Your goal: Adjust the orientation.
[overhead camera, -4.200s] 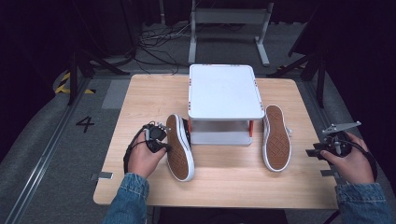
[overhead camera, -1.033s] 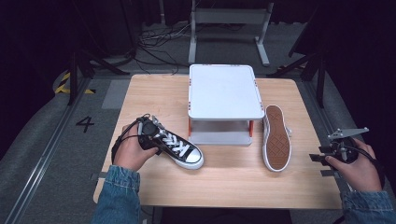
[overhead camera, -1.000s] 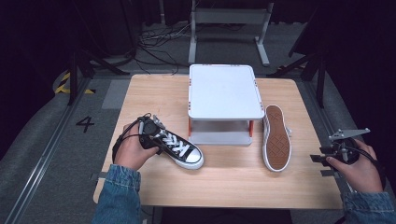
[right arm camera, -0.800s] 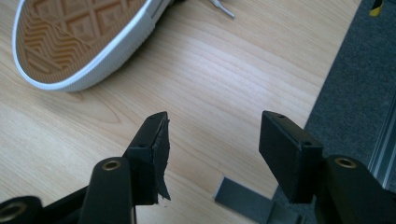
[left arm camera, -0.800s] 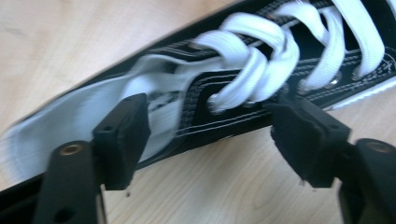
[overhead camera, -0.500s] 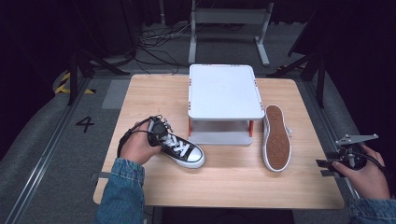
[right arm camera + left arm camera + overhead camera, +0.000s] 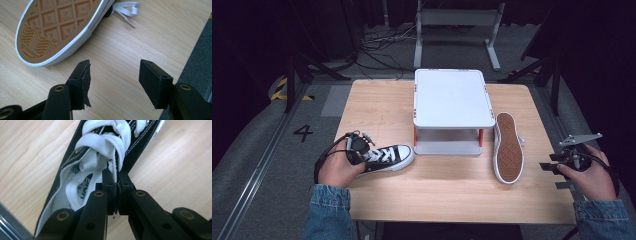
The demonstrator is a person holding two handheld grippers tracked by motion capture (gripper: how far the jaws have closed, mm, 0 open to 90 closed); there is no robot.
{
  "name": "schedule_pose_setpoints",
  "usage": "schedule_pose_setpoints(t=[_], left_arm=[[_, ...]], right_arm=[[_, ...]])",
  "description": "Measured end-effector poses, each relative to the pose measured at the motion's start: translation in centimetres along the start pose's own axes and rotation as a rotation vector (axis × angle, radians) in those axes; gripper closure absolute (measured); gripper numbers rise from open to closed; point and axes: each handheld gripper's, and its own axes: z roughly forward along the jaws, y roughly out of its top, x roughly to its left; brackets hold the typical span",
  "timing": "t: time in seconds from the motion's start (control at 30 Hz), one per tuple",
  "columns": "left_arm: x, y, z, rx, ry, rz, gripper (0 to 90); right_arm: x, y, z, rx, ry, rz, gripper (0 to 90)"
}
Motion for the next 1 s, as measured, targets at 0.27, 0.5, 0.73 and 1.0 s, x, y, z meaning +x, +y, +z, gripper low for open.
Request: schedule_pose_setpoints(t=[0.27, 0.5, 0.73, 1.0], left_arm=[[-3.1, 1.2, -0.6, 0.046, -0.145, 0.099, 86.3], [-6.3, 3.4, 0.5, 0.058, -0.260, 0.159, 72.7], [-6.1, 2.3, -1.9, -0.031, -0.233, 0.162, 51.9], [-4.8, 1.5, -1.5, -0.064, -0.101, 0.219, 39.1]], right_arm=[[0.2, 0.2, 0.0, -0.001, 0.001, -0.007, 43.9], [0.3, 0.2, 0.0, 0.000, 0.005, -0.010, 43.7], [0.1, 0.1, 0.0, 0.004, 0.004, -0.005, 42.9], [0.4, 0.3, 0.2, 0.008, 0.011, -0.016, 42.6]])
